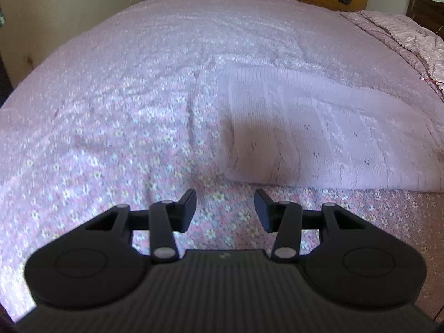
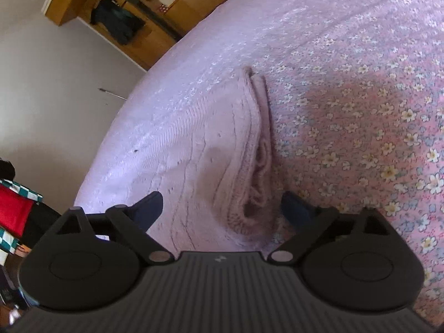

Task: Fold small clothes
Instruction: 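Grasp the folded cardigan edge with the right tool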

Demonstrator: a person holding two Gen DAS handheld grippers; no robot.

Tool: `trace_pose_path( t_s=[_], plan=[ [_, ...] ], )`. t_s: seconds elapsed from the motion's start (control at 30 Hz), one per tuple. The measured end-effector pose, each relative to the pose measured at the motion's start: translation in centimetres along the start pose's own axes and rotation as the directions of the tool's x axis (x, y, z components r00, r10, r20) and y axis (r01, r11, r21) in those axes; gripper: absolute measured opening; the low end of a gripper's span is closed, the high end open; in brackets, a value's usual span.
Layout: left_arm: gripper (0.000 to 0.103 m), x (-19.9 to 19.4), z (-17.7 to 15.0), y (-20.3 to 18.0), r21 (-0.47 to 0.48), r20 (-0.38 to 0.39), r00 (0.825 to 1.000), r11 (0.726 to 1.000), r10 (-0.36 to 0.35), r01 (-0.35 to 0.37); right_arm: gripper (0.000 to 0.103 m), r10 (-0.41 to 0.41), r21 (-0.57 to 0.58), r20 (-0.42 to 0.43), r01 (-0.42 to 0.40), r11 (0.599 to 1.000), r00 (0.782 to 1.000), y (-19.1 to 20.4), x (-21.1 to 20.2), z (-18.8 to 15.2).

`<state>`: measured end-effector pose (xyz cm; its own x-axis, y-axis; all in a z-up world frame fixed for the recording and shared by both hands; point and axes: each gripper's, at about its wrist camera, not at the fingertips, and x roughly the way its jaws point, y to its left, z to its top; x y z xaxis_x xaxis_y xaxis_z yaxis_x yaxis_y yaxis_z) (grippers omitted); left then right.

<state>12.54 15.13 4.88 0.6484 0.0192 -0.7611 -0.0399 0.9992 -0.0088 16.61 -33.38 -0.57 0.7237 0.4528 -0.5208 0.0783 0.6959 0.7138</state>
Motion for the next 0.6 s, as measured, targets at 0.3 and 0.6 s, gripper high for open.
trace_pose_path(
  t_s=[0.3,0.6],
  plan=[
    [0.048,0.5,-0.4,-1.1,0.001,-0.027,1.000,1.000,0.014,-0.014,0.072,0.036,0.052,0.023,-0.037,0.998,0.999,-0.1,1.7,0.3],
    [0.048,0.5,-0.6,-1.8,0.015,-0.045,0.999,1.000,0.004,-0.004,0.041,0.038,0.127,0.026,-0.040,0.991,0.999,-1.1,2.0,0.1]
  ],
)
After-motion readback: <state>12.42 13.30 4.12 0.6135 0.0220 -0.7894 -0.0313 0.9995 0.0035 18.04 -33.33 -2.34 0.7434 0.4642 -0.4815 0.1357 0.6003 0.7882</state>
